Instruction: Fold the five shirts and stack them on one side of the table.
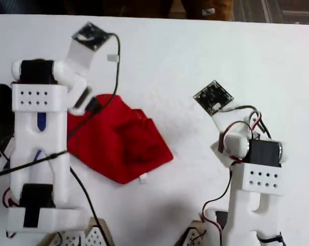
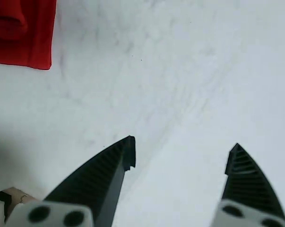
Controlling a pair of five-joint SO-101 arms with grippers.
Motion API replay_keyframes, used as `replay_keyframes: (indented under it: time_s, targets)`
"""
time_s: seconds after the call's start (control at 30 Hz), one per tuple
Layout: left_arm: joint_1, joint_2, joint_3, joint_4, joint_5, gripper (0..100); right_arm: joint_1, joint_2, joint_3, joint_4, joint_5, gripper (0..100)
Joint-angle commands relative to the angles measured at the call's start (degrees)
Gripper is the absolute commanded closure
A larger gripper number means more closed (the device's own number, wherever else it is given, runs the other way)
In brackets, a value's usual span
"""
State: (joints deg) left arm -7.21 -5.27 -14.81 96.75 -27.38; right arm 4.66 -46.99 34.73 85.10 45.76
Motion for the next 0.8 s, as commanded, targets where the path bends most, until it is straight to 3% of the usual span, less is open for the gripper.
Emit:
replay_keyframes:
  time_s: [0.0, 0.2, 0.43, 0.53, 0.63, 0.77]
  targets:
    - [1.05, 5.45, -4.7, -5.45, 3.16, 72, -0.04, -1.01, -2.2, -1.19, -0.09, 69.0]
    - [6.86, 26.55, -15.69, -5.98, 3.87, 72, -0.04, -1.01, -2.2, -1.19, -0.09, 69.0]
    - [12.4, 48.79, -36.62, 5.19, 3.96, 72, -0.04, -1.01, -2.2, -1.19, -0.09, 69.0]
    - [12.48, 54.95, -43.03, 5.54, 5.89, 72, -0.22, -0.92, -2.2, -1.19, -0.09, 69.0]
    - [11.87, 57.23, -46.99, 5.63, 10.55, 78, -0.22, -0.75, -2.11, -1.19, -0.09, 69.0]
    - [11.52, 57.32, -49.54, 5.54, 16.62, 93, -0.22, -0.66, -2.11, -1.19, -0.09, 69.0]
